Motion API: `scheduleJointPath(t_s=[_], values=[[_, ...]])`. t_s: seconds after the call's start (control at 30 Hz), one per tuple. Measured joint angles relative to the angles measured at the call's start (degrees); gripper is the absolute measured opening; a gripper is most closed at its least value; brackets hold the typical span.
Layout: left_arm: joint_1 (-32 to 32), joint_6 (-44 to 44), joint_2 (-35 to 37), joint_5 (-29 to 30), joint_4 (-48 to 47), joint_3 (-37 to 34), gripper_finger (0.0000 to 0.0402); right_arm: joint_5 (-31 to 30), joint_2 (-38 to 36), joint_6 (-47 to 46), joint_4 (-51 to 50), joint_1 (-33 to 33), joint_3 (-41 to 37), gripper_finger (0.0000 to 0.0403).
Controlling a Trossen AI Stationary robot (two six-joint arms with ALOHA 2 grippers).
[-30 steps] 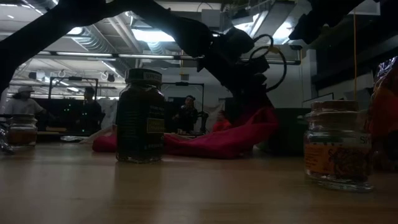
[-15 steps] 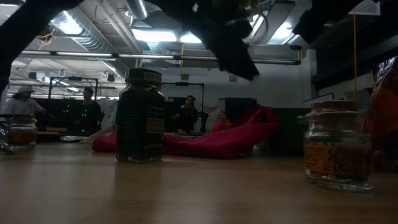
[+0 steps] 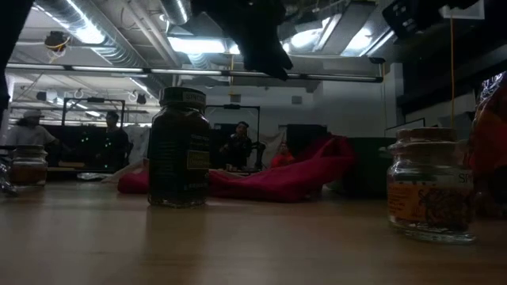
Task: Sort spices by type
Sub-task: Put the right brown pouch seasoning into the light blue bin
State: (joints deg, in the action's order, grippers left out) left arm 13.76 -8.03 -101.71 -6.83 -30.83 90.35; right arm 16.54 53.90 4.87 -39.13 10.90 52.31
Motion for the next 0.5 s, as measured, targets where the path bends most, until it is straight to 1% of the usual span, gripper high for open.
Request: scheduleJointPath(t_s=[0.13, 0.2, 0.27, 0.37, 0.5], values=[[-1.0, 1.3, 3.0, 0.1, 4.9, -5.6, 0.0223, -8.2, 0.9, 0.2, -2.5, 7.3, 0.0, 0.0182], [-1.4, 1.7, 3.6, 0.1, 6.1, -7.3, 0.0223, -12.0, 1.9, 0.2, -3.1, 10.3, 0.0, 0.0182], [-1.7, 1.8, 3.9, 0.1, 6.6, -8.5, 0.0223, -14.6, 3.3, 0.2, -3.0, 12.7, 0.0, 0.0182], [-2.2, 1.8, 4.0, 0.1, 7.3, -9.8, 0.0223, -17.3, 6.2, 0.2, -3.5, 15.0, 0.0, 0.0182], [-2.8, 1.7, 4.0, 0.1, 7.5, -10.2, 0.0223, -18.5, 11.0, 0.2, -4.2, 16.3, 0.0, 0.0182]])
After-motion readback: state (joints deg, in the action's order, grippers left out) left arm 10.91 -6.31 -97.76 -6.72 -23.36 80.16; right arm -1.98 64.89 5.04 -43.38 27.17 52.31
